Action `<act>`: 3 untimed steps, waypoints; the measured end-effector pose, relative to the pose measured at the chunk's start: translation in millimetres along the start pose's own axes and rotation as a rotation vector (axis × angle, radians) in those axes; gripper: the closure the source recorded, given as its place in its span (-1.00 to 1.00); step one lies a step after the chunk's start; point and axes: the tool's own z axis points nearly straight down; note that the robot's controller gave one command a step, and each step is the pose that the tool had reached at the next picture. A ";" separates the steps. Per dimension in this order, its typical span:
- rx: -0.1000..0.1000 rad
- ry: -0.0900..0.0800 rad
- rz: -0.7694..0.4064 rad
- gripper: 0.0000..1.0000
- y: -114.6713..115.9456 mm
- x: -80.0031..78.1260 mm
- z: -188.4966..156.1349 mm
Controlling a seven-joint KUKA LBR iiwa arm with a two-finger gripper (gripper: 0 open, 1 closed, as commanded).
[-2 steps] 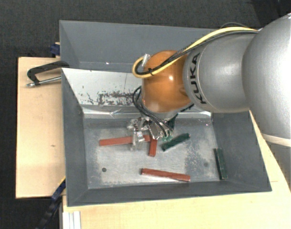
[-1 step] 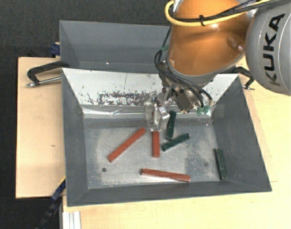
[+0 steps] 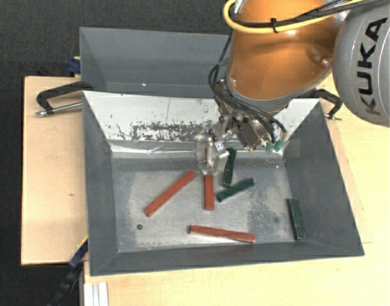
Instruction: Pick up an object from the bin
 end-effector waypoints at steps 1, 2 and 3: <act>0.000 0.000 -0.006 -1.00 -26.8 -8.4 140.6; -0.001 0.005 -0.005 -1.00 -28.2 -7.5 149.6; 0.001 -0.008 -0.022 -1.00 -37.9 -47.3 200.7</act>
Offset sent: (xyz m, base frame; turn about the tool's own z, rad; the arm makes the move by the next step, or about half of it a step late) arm 0.0000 0.0000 0.0000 0.0000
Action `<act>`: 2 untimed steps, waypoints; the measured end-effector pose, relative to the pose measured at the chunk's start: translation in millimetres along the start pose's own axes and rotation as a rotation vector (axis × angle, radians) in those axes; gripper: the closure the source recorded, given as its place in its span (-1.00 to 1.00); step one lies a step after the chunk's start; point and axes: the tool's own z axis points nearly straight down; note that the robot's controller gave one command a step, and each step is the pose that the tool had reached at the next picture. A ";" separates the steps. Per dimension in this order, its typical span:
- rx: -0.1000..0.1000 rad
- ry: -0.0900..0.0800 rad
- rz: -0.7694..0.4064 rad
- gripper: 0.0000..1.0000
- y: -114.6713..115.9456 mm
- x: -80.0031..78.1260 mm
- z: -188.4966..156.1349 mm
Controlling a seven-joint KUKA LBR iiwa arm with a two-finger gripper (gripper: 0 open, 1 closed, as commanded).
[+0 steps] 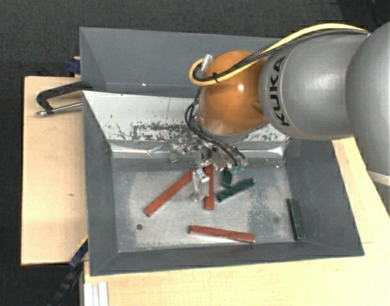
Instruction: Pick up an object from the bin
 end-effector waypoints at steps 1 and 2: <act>-0.002 0.012 -0.083 -1.00 18.7 2.4 31.6; -0.003 0.008 -0.200 1.00 18.7 -26.8 48.9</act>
Offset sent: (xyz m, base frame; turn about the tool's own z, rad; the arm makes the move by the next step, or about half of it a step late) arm 0.0166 0.0262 -0.0503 -0.2009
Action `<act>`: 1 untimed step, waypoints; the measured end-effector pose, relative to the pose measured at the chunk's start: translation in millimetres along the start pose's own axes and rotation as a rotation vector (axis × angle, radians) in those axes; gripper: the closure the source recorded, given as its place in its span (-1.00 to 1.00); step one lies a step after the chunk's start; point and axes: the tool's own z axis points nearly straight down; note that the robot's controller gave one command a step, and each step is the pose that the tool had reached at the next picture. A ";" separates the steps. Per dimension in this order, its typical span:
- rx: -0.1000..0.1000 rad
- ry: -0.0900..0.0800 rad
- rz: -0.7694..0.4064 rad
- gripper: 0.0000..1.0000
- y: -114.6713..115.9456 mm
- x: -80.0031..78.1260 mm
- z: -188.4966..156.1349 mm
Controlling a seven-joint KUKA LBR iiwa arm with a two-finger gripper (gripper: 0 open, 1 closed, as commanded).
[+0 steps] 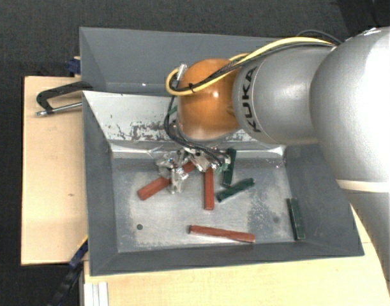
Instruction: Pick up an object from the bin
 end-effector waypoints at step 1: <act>0.000 0.000 0.001 1.00 -0.1 0.1 -0.1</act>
Offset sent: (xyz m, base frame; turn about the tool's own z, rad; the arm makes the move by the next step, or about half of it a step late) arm -0.0214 -0.0326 0.1490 -0.0544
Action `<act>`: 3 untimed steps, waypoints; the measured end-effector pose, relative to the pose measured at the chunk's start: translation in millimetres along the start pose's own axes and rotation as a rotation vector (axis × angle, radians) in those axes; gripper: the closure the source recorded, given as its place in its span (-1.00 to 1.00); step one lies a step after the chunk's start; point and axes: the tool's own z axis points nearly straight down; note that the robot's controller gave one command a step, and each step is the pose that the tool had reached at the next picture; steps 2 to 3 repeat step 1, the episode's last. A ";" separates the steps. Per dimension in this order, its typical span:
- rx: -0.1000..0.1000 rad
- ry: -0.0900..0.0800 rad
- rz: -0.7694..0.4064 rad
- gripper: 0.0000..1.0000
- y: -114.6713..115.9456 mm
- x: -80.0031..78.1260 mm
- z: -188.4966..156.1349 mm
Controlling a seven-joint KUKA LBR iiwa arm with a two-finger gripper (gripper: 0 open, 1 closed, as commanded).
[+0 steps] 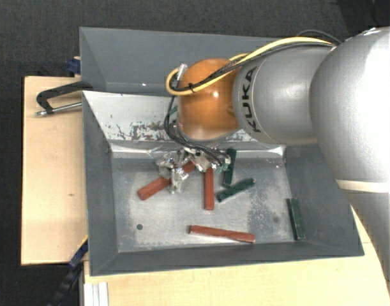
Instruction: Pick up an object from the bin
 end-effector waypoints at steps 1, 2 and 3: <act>0.001 -0.001 -0.053 1.00 -15.1 33.0 -151.1; 0.001 -0.001 -0.053 1.00 -15.1 33.0 -151.1; 0.001 -0.001 -0.053 1.00 -15.1 33.0 -151.1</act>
Offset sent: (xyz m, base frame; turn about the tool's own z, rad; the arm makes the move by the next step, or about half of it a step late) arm 0.0000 0.0000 0.0000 0.0000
